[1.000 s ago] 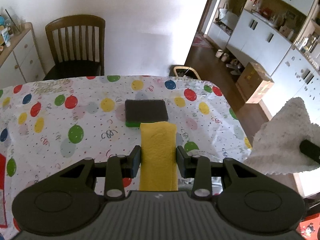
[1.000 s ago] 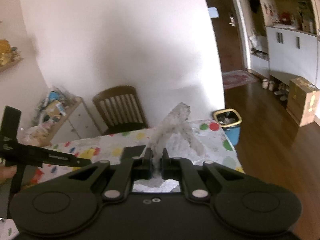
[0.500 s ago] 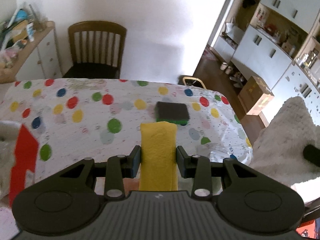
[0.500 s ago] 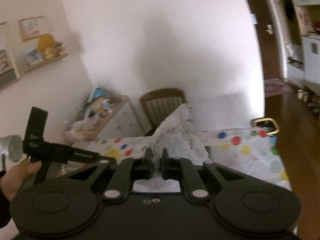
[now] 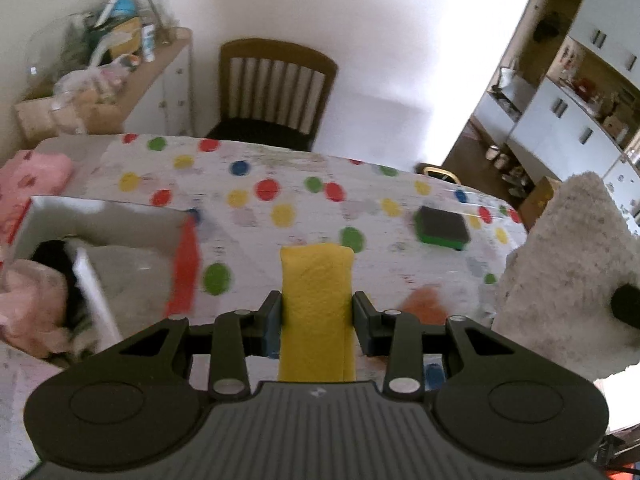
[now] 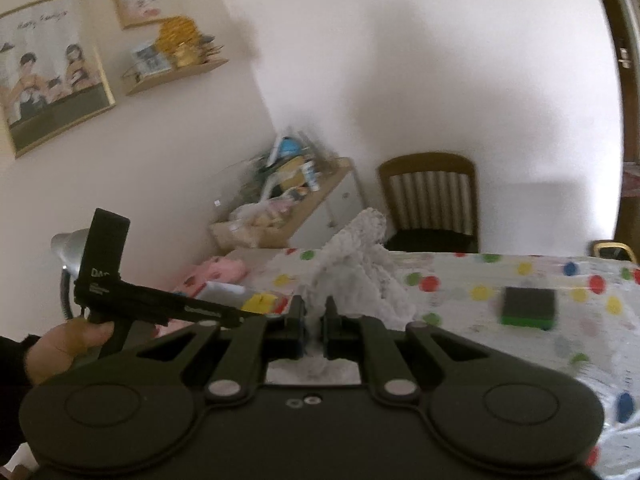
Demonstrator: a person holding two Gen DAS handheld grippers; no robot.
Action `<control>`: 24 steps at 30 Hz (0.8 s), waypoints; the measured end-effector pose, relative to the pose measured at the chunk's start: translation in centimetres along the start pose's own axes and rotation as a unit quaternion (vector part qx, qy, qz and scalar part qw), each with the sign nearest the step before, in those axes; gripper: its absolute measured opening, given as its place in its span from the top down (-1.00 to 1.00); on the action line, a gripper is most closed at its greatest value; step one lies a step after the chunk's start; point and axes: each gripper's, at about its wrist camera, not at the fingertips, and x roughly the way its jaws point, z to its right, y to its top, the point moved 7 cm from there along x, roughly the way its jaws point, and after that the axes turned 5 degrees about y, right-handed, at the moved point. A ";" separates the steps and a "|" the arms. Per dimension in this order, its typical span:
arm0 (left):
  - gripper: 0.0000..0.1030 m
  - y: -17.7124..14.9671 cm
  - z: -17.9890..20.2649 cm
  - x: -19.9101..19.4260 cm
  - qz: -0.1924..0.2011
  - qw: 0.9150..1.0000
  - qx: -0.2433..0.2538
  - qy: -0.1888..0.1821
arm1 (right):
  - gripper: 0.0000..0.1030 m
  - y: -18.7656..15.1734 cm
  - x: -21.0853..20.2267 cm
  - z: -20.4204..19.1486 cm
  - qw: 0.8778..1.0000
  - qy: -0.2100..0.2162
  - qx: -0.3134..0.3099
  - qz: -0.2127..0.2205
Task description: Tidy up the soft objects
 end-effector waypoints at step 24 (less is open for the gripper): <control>0.28 1.0 -25.7 0.7 0.007 0.994 -0.027 0.103 | 0.86 -3.2 21.1 -14.7 0.994 0.062 -0.020 -0.084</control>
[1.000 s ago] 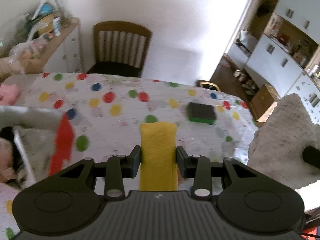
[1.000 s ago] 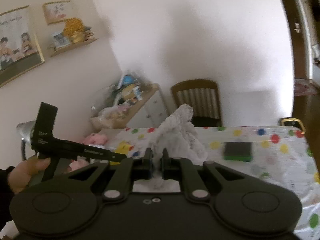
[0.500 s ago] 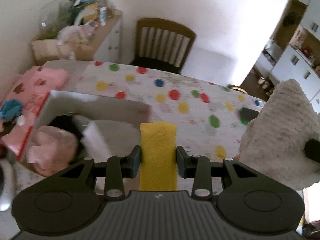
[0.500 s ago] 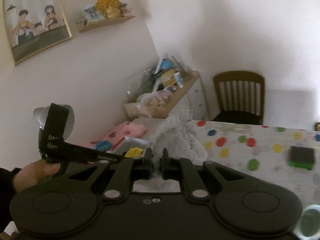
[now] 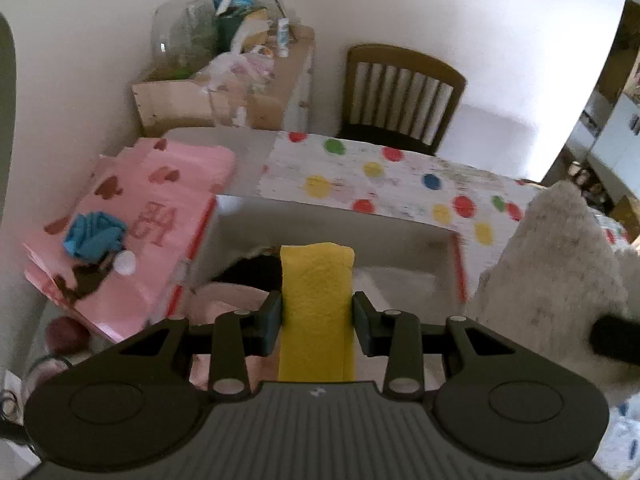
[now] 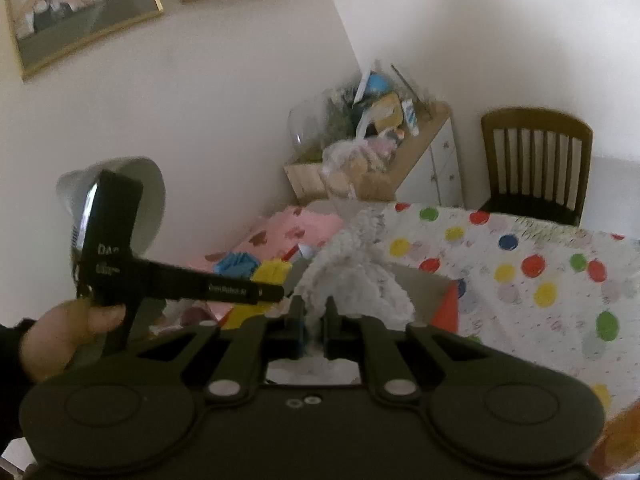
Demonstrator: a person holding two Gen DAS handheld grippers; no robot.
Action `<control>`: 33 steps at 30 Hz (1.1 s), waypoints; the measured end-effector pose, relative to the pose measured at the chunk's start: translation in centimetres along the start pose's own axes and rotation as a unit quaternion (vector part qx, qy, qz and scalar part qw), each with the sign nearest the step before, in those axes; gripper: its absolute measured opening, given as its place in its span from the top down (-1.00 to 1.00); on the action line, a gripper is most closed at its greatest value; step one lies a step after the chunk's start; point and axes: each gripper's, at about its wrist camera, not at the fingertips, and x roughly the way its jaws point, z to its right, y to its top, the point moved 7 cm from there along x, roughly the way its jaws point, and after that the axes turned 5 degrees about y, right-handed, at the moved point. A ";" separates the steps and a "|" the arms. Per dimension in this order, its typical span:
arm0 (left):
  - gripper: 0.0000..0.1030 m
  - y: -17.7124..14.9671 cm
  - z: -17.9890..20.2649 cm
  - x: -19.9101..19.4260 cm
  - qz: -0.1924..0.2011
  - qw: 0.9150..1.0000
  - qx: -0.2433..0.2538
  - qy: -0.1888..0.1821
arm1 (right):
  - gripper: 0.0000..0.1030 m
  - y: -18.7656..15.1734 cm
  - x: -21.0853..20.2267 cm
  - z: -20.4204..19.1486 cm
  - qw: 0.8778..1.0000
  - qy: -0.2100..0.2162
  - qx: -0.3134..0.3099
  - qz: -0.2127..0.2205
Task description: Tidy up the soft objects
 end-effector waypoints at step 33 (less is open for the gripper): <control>0.29 -0.3 -4.5 14.3 -0.041 0.999 0.011 0.026 | 0.67 -8.7 14.5 2.3 0.984 -0.073 0.029 -0.161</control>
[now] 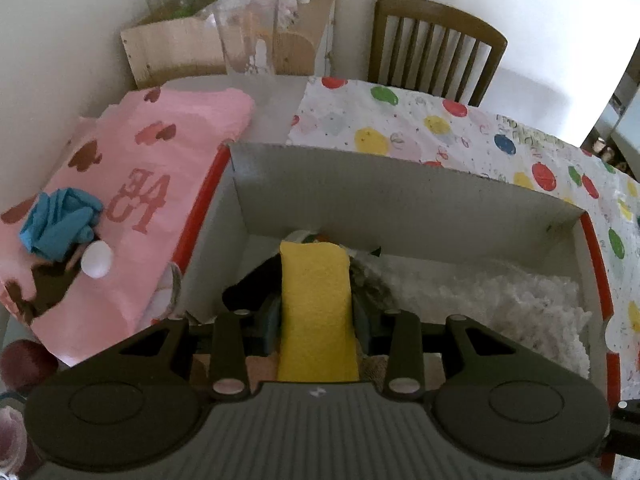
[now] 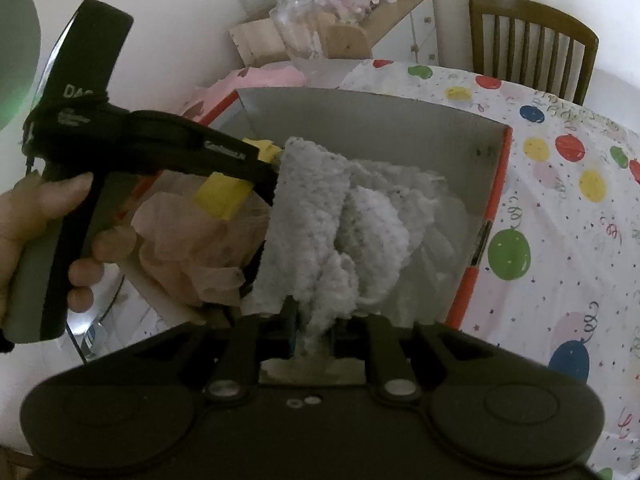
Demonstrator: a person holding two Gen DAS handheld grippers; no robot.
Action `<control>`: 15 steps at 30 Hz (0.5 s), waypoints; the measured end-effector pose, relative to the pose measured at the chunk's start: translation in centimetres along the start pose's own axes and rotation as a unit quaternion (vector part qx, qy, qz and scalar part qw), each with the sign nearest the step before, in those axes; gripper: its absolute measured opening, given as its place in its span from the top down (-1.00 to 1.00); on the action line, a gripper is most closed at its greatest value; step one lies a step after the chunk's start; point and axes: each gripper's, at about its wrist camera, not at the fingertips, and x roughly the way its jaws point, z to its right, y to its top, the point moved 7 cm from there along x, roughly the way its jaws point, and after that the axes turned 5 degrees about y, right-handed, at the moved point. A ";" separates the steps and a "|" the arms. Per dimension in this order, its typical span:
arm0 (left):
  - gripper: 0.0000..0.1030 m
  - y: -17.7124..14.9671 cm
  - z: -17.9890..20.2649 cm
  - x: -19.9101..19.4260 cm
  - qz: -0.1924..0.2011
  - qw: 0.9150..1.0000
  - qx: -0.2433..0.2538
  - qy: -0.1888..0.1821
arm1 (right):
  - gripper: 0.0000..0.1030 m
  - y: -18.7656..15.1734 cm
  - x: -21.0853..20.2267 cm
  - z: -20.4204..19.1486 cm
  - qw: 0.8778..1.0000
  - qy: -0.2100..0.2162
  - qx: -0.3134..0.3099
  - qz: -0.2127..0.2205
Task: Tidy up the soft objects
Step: 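Lower the yellow sponge and white cloth into the box and open both grippers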
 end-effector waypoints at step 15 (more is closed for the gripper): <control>-0.21 -0.3 0.3 -0.5 0.003 1.000 -0.011 -0.013 | 0.16 -0.1 -1.8 -0.1 1.000 -0.010 0.020 -0.006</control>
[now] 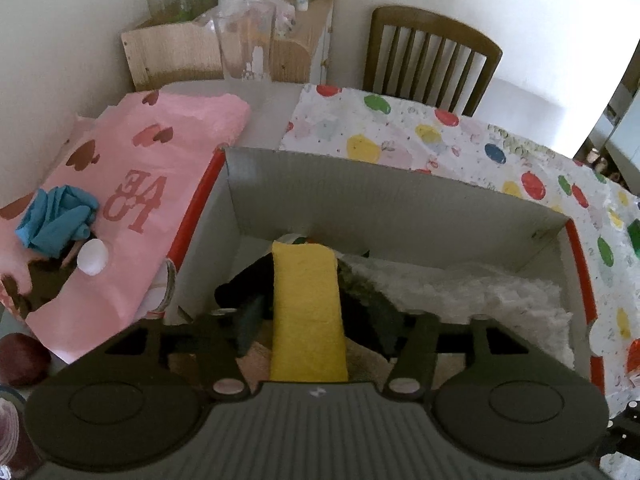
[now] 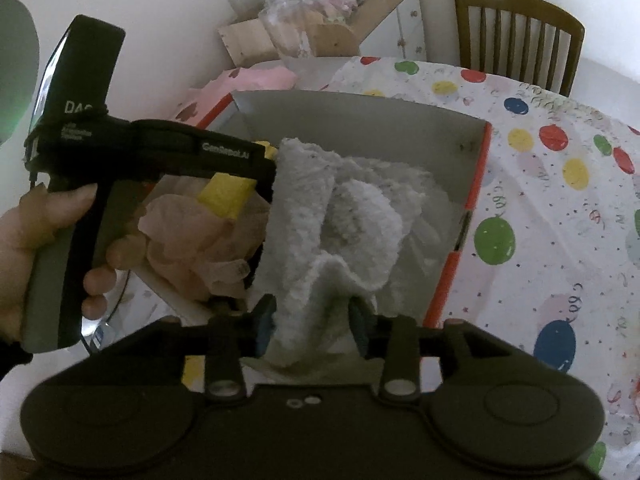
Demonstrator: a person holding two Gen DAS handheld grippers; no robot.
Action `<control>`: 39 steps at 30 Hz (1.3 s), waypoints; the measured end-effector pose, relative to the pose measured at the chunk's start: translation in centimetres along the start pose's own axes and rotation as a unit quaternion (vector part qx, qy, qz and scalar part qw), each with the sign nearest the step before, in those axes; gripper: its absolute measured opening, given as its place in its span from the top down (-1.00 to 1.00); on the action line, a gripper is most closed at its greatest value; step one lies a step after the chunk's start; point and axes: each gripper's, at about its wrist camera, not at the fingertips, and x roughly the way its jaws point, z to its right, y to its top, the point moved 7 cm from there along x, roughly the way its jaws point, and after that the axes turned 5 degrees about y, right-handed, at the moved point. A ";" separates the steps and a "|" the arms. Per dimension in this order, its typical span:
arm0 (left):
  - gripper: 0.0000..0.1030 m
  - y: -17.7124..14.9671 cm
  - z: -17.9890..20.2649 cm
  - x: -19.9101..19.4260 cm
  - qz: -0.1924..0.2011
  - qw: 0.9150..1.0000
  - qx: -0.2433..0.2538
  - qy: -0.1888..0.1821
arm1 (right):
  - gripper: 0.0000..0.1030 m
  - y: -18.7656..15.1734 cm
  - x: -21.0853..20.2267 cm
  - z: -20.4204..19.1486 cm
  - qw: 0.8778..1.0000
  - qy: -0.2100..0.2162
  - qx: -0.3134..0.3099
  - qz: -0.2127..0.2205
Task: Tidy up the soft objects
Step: 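Lower the yellow sponge and white cloth into the box and open both grippers, then move the left gripper to the dark scouring sponge while the right moves to the white plastic bag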
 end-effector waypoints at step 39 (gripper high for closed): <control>-0.72 -3.1 10.5 -17.4 0.090 0.986 0.076 -0.119 | -0.99 -3.5 -19.9 2.6 0.987 -0.020 0.004 0.157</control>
